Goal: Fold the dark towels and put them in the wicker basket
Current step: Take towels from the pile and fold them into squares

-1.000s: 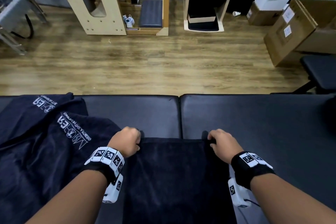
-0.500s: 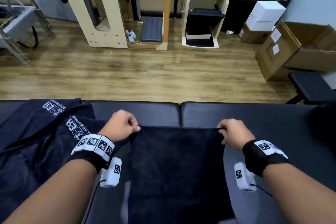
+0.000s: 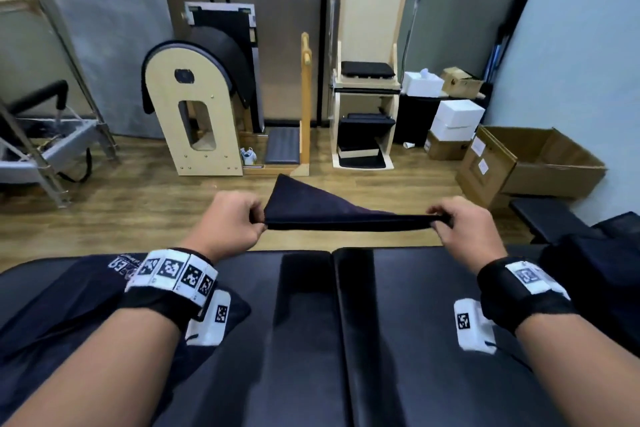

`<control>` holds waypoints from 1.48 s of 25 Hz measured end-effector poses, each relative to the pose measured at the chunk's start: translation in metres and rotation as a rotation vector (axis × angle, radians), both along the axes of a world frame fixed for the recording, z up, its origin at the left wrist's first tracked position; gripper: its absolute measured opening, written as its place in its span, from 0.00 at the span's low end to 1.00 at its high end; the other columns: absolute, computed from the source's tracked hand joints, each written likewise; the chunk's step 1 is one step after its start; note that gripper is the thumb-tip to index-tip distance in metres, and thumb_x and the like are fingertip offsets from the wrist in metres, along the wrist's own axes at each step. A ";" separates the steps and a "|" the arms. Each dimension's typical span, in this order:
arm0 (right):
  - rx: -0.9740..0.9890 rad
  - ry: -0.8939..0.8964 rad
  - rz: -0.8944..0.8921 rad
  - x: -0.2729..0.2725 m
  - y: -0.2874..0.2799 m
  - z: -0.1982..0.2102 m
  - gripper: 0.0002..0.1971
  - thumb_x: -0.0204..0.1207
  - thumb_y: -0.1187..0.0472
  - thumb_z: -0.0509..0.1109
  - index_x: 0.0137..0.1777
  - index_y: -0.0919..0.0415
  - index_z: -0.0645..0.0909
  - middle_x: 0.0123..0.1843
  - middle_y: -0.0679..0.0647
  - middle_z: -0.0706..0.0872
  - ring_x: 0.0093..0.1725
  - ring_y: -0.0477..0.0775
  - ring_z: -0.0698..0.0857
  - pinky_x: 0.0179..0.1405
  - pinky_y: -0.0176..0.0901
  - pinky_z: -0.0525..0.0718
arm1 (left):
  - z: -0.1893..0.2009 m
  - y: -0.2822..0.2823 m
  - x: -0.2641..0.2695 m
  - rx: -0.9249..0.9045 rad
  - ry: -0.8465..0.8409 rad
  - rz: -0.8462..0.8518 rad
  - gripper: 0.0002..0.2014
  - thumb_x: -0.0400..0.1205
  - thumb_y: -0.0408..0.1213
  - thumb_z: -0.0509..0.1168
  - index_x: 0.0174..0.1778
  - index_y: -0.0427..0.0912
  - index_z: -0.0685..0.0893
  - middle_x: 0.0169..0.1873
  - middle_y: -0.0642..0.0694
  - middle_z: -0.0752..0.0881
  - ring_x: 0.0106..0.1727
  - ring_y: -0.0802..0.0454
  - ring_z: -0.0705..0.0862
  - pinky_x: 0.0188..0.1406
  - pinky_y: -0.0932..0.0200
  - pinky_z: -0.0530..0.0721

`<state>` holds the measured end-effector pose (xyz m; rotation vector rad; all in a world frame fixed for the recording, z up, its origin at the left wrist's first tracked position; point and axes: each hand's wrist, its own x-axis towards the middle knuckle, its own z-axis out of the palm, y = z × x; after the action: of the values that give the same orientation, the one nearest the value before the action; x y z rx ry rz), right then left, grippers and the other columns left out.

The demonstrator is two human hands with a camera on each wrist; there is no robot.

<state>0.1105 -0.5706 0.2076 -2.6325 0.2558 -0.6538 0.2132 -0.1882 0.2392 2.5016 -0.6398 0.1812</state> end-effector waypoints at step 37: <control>0.127 0.695 0.024 -0.067 -0.015 -0.167 0.02 0.76 0.60 0.74 0.44 0.51 0.87 0.45 0.51 0.92 0.52 0.57 0.88 0.55 0.46 0.85 | -0.225 -0.018 -0.093 0.291 0.575 0.137 0.06 0.77 0.38 0.69 0.46 0.52 0.89 0.46 0.47 0.90 0.55 0.46 0.86 0.58 0.55 0.83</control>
<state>0.0434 -0.5855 0.0409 -2.6352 0.4417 0.3023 0.1199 -0.2058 0.0142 2.6828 -0.2678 -0.6028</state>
